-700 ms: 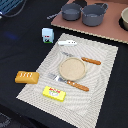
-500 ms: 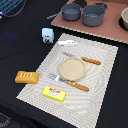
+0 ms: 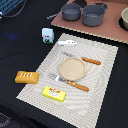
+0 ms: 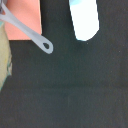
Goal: Interact with the objects in diverse but meaningful ways.
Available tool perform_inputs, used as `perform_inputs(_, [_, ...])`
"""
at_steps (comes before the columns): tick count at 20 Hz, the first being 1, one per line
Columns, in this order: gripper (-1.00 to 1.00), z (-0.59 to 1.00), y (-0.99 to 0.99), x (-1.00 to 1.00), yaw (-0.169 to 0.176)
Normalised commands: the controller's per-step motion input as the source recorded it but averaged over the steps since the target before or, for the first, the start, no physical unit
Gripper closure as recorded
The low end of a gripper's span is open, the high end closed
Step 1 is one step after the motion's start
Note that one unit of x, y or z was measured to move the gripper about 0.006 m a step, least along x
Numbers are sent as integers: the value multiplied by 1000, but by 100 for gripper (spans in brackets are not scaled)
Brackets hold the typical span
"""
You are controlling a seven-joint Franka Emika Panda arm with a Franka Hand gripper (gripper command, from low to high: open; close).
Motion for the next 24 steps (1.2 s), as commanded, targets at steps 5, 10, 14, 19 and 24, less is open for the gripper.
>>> perform_inputs(5, [-100, -299, -914, 363, 0])
perform_inputs(10, [-100, -327, -863, 291, -3])
perform_inputs(14, [-100, -389, -888, 282, -2])
perform_inputs(19, [-100, -361, -893, 268, -1])
perform_inputs(24, [-100, -218, -825, 161, -3])
